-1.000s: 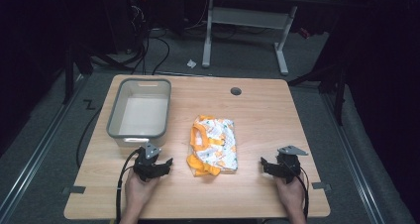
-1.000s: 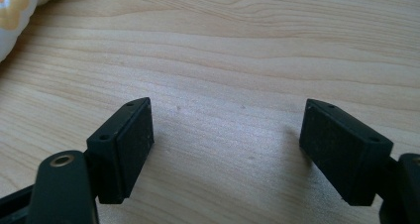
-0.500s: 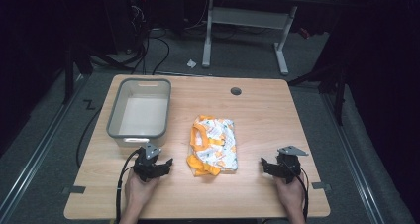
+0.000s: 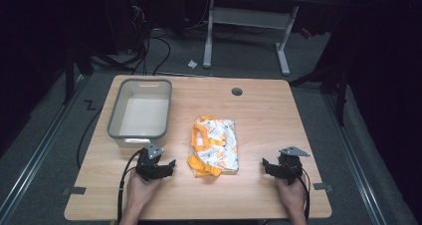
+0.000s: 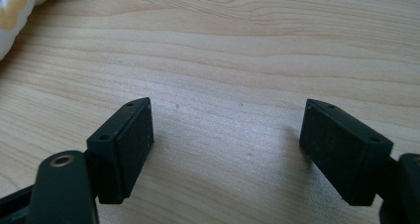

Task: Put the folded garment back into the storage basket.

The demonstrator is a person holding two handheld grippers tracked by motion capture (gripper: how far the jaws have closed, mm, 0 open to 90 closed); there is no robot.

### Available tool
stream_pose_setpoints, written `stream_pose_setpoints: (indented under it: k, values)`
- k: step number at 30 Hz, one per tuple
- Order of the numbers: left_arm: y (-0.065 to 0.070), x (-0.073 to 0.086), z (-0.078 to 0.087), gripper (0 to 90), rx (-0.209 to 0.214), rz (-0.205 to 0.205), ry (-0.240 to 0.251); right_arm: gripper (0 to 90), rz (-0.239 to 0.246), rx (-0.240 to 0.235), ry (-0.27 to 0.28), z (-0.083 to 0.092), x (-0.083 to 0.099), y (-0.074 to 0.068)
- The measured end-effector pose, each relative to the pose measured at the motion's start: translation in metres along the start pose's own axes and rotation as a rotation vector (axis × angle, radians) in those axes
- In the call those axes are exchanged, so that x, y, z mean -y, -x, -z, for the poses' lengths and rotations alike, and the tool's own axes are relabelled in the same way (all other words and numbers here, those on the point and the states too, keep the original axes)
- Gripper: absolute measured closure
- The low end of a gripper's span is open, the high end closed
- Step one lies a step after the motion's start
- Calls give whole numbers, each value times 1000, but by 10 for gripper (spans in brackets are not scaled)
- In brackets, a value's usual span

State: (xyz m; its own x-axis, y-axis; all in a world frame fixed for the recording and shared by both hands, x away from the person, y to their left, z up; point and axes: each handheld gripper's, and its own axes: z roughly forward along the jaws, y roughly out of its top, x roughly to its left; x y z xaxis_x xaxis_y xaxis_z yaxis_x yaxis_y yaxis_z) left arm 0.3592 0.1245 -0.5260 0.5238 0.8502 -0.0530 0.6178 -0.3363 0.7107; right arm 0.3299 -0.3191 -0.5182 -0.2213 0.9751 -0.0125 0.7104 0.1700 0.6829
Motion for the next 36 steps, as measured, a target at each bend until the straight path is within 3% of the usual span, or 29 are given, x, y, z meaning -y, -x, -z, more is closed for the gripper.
stream_pose_setpoints:
  k: [8,12,15,21,30,32,36]
  values:
    - [1,0,0,231,-5,-12,-8,213,-1,2,-2,1,0,0]
    - [0,-1,3,234,2,4,-5,212,-1,2,-2,1,0,0]
    - [0,-3,7,231,30,28,12,212,-1,2,-2,1,0,0]
    - [4,-11,13,214,53,32,33,213,-1,2,-2,1,0,0]
    - [15,-25,15,184,112,31,33,212,-1,2,-2,1,1,0]
    - [16,-28,14,176,143,43,19,212,-2,2,-2,1,1,0]
    - [21,-34,12,170,157,42,19,212,-2,2,-2,1,1,0]
